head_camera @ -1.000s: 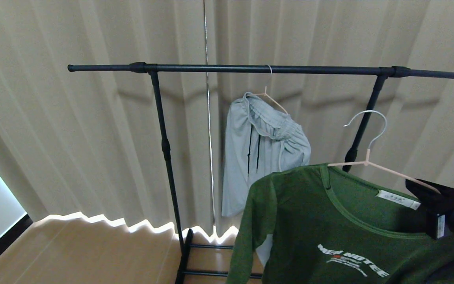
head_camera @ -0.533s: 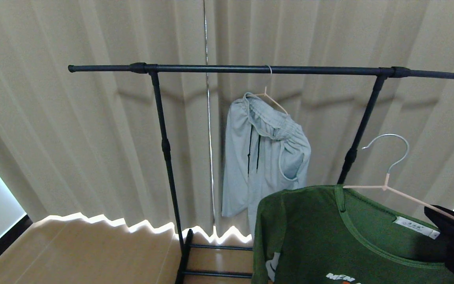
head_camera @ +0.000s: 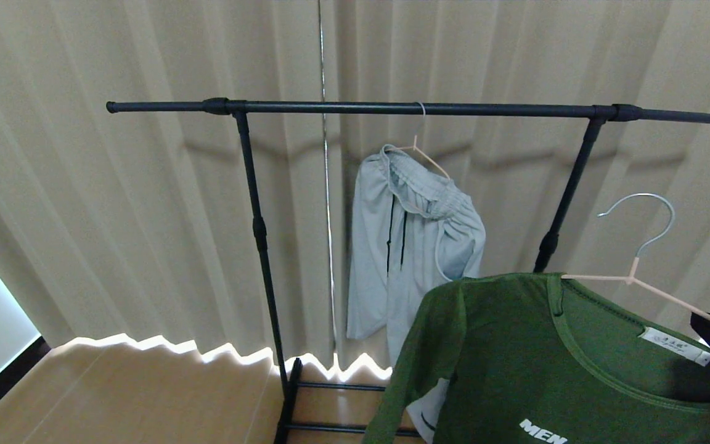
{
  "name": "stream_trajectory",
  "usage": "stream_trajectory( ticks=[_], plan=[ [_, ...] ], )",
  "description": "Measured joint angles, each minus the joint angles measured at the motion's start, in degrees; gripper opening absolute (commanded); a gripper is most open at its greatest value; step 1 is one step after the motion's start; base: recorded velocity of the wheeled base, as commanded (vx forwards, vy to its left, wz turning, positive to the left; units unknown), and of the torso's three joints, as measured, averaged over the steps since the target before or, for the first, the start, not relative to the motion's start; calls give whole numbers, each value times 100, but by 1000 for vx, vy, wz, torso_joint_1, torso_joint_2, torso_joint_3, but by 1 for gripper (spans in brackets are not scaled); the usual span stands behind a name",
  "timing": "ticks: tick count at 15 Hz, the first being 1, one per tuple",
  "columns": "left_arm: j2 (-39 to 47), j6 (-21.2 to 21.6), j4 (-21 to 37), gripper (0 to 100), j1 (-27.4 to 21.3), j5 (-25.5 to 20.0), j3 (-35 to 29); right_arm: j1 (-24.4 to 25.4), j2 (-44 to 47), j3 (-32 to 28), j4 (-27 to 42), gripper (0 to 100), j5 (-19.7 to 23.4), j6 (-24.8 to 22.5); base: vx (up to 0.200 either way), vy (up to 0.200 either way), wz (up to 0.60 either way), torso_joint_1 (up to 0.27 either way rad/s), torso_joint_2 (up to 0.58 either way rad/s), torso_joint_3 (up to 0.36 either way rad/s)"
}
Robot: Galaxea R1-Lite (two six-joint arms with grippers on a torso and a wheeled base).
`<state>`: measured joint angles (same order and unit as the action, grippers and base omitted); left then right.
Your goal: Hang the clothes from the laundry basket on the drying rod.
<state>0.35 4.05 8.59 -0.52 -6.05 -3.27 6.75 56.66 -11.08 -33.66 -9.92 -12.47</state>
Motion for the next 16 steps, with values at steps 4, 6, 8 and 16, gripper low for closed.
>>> stream_trajectory(
  ticks=[4, 6, 8, 16],
  plan=[
    [0, 5, -4, 100, 1, 15, 10, -22, -5, -96, 9, 0, 5, -6, 0, 0, 0, 0, 0, 0],
    [0, 18, -6, 100, 41, 22, 10, -32, 1, -123, 7, 0, 0, 0, 0, 0, 0, 0, 0, 0],
    [0, 55, -6, 100, 52, 50, 13, -83, 4, -137, 9, 0, 7, 24, 0, 0, 0, 0, 0, 0],
    [0, 57, -9, 100, 62, 158, 21, -325, -5, -184, 7, 0, 18, 29, 0, -200, 0, 2, 4, 5]
  ],
)
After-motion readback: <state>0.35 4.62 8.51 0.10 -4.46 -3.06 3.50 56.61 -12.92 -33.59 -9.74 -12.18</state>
